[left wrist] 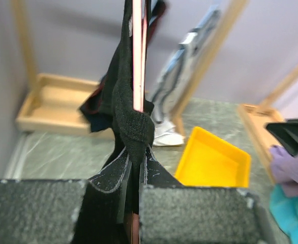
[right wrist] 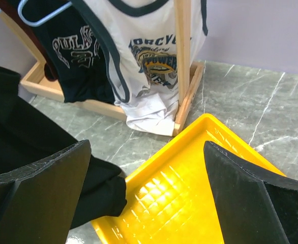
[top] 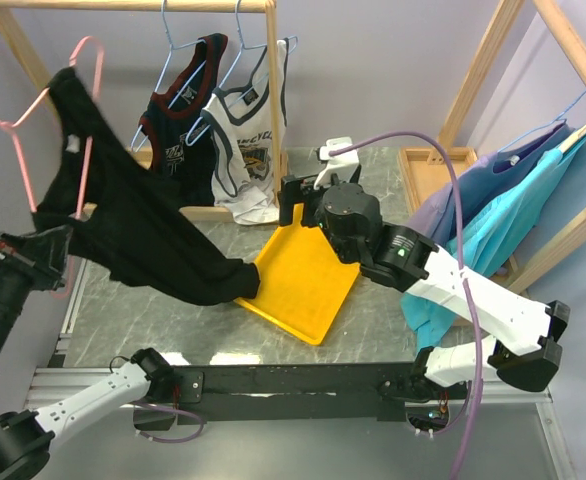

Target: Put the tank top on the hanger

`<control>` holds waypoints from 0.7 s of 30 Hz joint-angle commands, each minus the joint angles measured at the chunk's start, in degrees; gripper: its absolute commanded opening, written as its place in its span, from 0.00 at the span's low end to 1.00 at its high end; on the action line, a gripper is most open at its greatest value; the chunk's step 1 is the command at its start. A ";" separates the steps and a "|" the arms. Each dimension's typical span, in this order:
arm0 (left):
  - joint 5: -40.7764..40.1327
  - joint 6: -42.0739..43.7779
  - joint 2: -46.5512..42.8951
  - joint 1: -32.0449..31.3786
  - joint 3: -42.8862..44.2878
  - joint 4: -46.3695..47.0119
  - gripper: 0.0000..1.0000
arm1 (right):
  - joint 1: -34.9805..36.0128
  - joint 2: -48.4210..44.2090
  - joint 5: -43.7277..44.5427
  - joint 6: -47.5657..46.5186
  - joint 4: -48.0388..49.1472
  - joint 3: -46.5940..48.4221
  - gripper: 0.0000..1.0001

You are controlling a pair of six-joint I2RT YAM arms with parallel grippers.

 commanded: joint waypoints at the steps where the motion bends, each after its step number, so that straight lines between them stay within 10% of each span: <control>1: -11.04 -2.63 0.00 -0.38 1.69 -4.55 0.01 | -0.48 1.01 -1.28 0.28 2.23 0.89 1.00; 21: -23.98 15.12 11.78 -9.16 19.54 5.90 0.01 | -1.01 1.80 -2.17 -0.42 0.30 2.91 1.00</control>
